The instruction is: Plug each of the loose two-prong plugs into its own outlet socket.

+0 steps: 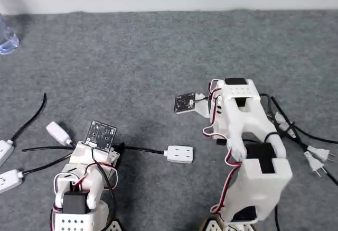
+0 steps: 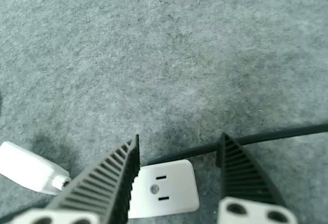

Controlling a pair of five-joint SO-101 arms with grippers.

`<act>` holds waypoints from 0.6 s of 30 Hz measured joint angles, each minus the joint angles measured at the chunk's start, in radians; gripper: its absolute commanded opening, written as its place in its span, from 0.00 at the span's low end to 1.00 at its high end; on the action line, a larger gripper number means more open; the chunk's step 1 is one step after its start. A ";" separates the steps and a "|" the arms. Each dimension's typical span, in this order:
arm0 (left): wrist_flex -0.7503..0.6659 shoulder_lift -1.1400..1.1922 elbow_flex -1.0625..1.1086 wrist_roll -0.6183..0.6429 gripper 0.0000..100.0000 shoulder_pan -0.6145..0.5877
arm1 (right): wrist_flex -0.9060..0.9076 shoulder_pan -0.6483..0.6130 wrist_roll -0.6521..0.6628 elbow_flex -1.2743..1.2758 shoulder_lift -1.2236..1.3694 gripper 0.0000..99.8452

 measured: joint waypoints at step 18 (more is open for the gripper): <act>0.000 0.000 0.000 0.000 0.23 0.000 | 0.041 0.002 -0.006 -0.075 0.064 0.01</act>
